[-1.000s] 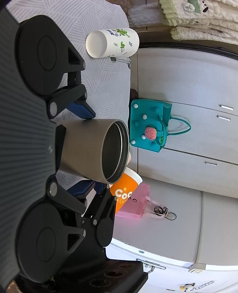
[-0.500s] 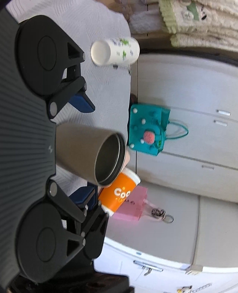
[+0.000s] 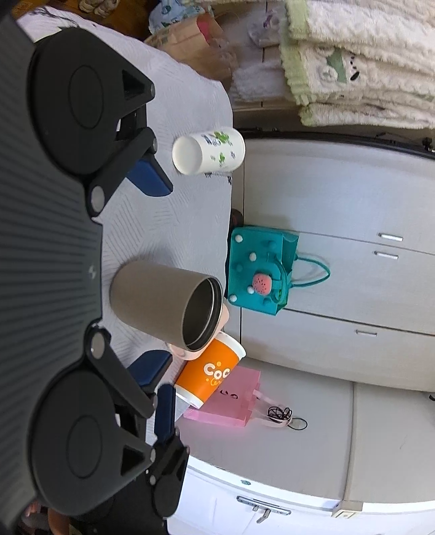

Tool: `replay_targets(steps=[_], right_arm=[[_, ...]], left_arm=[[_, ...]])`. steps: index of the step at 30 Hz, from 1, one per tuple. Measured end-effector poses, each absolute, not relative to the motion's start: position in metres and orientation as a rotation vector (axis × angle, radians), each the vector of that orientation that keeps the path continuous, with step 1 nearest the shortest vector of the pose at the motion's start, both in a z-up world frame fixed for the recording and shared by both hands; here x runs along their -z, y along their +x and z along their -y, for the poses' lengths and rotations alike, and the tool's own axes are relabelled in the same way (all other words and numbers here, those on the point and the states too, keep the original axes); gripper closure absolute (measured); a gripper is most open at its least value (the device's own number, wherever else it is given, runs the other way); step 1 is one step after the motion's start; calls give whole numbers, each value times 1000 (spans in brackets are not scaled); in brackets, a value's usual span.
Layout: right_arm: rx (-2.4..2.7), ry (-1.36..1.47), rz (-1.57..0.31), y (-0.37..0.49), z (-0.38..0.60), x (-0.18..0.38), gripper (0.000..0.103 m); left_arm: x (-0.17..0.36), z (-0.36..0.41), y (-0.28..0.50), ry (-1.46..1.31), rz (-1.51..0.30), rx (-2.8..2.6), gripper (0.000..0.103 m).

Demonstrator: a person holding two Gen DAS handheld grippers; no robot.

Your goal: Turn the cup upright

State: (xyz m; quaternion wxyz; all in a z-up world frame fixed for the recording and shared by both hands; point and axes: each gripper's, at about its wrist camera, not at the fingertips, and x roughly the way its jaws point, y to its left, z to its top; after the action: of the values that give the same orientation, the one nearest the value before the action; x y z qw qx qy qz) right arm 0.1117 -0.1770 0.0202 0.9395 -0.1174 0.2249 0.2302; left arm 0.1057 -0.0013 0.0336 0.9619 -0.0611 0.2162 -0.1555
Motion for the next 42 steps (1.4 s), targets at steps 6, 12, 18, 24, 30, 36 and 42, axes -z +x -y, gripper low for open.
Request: replay_targets(steps=[6, 12, 18, 24, 30, 36, 42], right_arm=[[-431, -236, -464, 85, 184, -24, 9], [-348, -181, -465, 63, 193, -25, 3], [-234, -185, -491, 51, 190, -25, 3], [-173, -130, -490, 38, 195, -27, 3], [-88, -60, -461, 27, 203, -28, 2], [-73, 5, -449, 16, 212, -29, 2], [-60, 13, -427, 9, 213, -31, 2]], left_arm=[[-39, -9, 82, -104, -450, 279, 1], [-41, -17, 66, -101, -472, 228, 0], [-36, -22, 58, -116, -516, 220, 0], [-34, -20, 47, -97, -523, 190, 0], [-30, -17, 40, -81, -534, 154, 0], [-29, -16, 33, -69, -526, 134, 0], [-30, -12, 26, -50, -501, 136, 0]])
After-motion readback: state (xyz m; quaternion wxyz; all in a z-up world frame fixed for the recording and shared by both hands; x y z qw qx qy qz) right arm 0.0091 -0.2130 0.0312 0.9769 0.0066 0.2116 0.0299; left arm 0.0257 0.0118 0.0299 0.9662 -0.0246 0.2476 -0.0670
